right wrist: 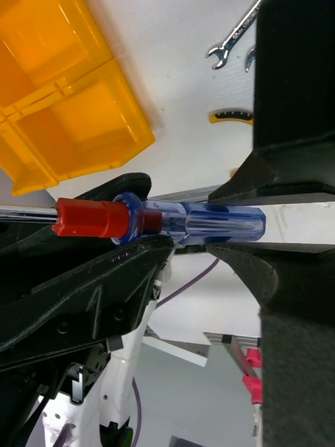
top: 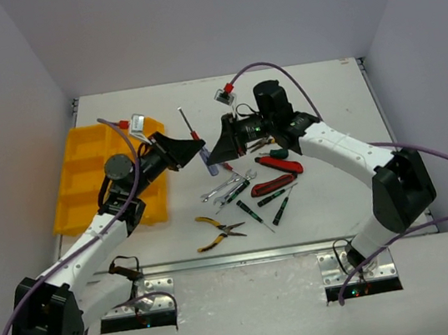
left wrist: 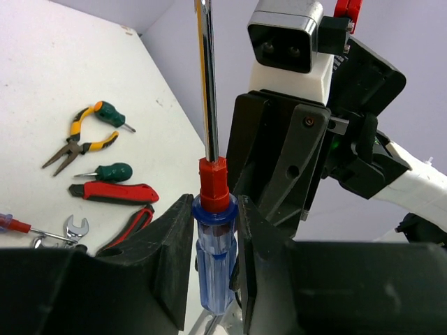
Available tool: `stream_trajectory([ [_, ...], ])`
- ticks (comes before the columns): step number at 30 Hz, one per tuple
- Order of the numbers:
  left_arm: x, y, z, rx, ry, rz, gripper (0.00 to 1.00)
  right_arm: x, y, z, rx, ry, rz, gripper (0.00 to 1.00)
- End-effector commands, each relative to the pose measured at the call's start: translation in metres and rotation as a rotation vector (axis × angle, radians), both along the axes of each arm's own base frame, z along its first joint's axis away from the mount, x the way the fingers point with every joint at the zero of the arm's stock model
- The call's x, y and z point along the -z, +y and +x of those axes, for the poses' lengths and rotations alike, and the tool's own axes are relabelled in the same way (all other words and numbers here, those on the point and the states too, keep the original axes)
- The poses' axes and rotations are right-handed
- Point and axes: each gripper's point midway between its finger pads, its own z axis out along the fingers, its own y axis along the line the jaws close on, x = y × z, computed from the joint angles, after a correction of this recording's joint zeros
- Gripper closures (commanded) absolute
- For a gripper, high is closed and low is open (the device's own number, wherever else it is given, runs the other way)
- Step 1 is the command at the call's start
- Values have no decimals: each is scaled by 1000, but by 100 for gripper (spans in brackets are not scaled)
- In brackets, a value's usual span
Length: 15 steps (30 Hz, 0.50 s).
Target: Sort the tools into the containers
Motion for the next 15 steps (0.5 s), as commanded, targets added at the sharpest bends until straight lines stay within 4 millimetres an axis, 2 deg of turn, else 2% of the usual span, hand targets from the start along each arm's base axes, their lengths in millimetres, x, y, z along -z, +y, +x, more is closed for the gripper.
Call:
stream_trajectory([
  [1, -48, 3, -3, -42, -189, -43, 100, -12, 0, 1, 28, -78, 17, 16],
  [3, -47, 15, 8, -143, -178, -21, 100, -4, -7, 13, 116, -85, -24, 1],
  [6, -47, 49, 40, -396, -118, 42, 100, 8, -32, 22, 229, -94, -72, 1],
  [8, -28, 73, 57, -553, -22, 113, 100, 4, -52, 27, 300, -122, -78, 1],
  [9, -22, 97, 68, -694, 30, 157, 100, 12, -64, 30, 355, -118, -105, 1],
  [11, -18, 138, 83, -922, 97, 210, 100, 11, -87, 31, 445, -135, -127, 1],
  [13, -16, 182, 102, -1119, 153, 246, 100, 20, -97, 28, 471, -129, -142, 1],
  [14, 3, 215, 116, -1221, 240, 295, 100, 18, -102, 23, 470, -146, -137, 1],
  [15, -3, 233, 125, -1260, 281, 294, 100, 18, -105, 20, 468, -151, -138, 1],
])
